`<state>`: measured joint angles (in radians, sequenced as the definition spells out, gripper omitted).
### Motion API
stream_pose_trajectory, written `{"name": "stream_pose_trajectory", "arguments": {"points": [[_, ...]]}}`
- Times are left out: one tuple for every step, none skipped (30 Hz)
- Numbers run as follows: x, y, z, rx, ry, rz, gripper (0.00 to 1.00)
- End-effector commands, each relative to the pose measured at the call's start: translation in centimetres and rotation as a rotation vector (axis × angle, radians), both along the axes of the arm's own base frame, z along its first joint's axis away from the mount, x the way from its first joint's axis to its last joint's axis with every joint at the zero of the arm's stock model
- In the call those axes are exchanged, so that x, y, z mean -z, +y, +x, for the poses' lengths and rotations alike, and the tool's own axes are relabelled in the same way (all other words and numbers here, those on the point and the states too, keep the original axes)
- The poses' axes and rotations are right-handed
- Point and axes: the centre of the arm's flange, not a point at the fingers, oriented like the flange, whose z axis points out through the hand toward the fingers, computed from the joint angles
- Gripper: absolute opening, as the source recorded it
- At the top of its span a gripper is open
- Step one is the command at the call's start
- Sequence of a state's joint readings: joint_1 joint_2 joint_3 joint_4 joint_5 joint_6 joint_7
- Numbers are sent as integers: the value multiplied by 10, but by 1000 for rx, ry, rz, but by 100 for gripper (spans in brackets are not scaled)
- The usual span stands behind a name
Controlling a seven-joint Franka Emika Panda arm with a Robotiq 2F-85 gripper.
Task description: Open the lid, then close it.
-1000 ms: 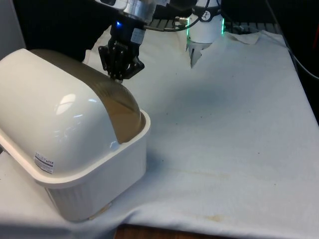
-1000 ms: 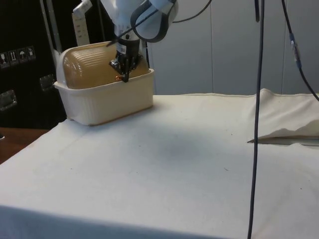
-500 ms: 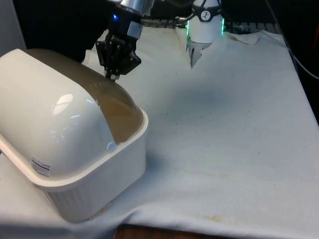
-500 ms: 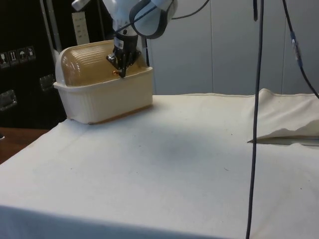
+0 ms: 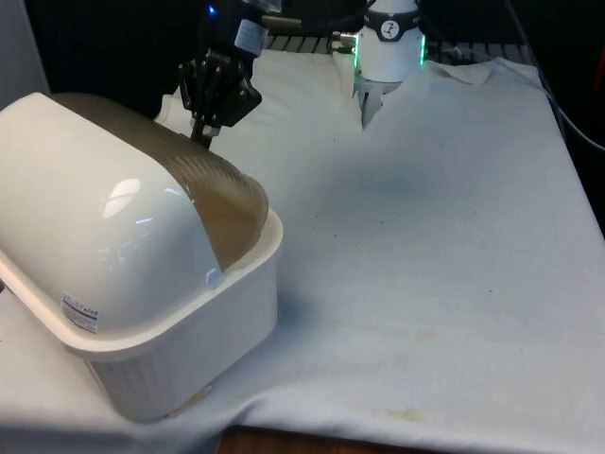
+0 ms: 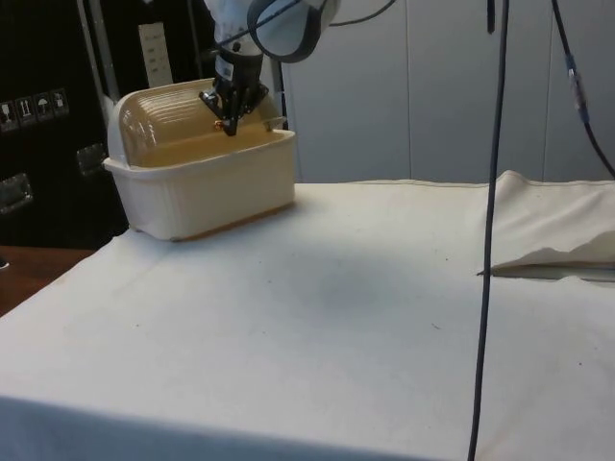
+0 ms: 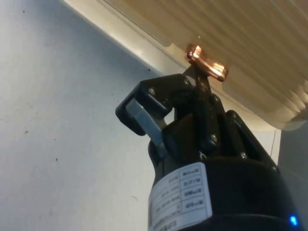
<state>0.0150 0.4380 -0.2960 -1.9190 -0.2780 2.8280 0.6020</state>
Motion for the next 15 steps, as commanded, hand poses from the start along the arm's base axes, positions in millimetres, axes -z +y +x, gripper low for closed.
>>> {"name": "stream_pose_trajectory", "arguments": {"points": [[-4, -3, 1, 12, -20, -10, 0], [-1, -1, 0, 3, -3, 1, 0], [-5, -4, 1, 15, -24, -10, 0], [-6, -5, 1, 18, -27, -10, 0], [-8, -4, 2, 23, -33, -9, 0], [-8, -5, 2, 25, -35, -9, 0], [-9, -5, 3, 28, -38, -8, 0], [-10, -5, 3, 31, -42, -8, 0], [-8, -2, 2, 21, -24, 6, 0], [-12, -6, 4, 36, -47, -7, 0], [-12, -6, 4, 38, -50, -8, 0], [-13, -7, 4, 40, -53, -8, 0], [-14, -7, 5, 42, -54, -8, 0], [-15, -7, 5, 44, -57, -8, 0], [-15, -8, 5, 46, -57, -9, 0]]}}
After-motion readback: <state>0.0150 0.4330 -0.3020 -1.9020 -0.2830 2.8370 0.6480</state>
